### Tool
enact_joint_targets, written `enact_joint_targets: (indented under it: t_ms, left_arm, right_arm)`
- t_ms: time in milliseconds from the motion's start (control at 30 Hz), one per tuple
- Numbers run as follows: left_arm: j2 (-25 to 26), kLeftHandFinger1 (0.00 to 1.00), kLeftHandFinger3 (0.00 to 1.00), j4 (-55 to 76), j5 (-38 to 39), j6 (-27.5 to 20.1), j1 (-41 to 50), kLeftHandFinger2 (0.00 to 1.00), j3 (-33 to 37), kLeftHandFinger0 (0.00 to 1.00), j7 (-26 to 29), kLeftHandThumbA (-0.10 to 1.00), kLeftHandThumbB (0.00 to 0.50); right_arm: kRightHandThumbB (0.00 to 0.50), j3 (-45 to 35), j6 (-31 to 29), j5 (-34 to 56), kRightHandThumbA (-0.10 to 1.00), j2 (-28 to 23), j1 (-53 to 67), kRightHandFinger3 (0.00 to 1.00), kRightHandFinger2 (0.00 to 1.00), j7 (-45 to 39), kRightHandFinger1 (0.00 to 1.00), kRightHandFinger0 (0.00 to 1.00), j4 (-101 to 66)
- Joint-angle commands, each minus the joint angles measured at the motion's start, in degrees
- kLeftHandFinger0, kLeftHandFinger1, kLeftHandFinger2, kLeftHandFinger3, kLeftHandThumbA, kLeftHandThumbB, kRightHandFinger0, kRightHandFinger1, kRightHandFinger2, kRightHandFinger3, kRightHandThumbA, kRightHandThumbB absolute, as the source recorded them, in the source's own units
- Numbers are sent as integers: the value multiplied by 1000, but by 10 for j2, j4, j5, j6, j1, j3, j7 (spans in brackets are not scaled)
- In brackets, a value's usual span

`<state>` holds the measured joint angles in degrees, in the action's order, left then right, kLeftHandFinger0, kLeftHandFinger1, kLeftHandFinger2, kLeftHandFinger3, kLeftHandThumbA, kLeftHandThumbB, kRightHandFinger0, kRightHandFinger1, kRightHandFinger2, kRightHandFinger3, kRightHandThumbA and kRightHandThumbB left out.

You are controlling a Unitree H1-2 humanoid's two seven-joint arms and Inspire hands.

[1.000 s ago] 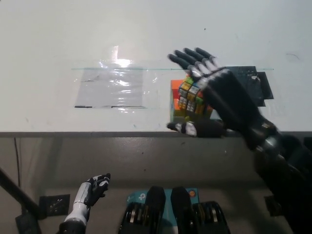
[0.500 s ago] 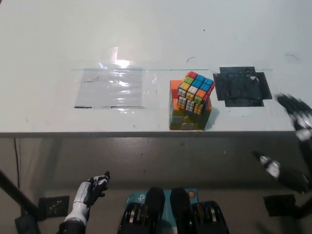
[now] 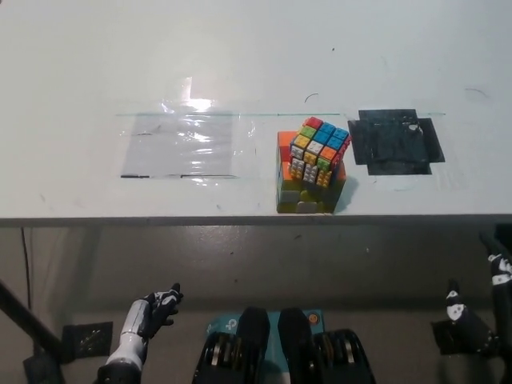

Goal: The robot uses its right hand to pick up the small cube kept on the middle on the desk and place it on the bigger cube kept next to it

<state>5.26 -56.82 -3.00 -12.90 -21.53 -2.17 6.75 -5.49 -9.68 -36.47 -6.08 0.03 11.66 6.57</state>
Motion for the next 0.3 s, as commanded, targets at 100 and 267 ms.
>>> enact_joint_targets:
  t_ms: [100, 267]
  left_arm:
    - [2, 658, 526, 0, 3, -18, -21, 655, -4, 705, 13, 666, 135]
    - [3, 670, 507, -2, 1, -13, -25, 646, -3, 725, 11, 669, 126]
  right_arm:
    - [138, -24, -23, 96, 435, 20, -61, 1000, 1000, 43, 989, 861, 86]
    - [116, -33, 2, 124, 432, 24, -76, 1000, 1000, 27, 950, 813, 112]
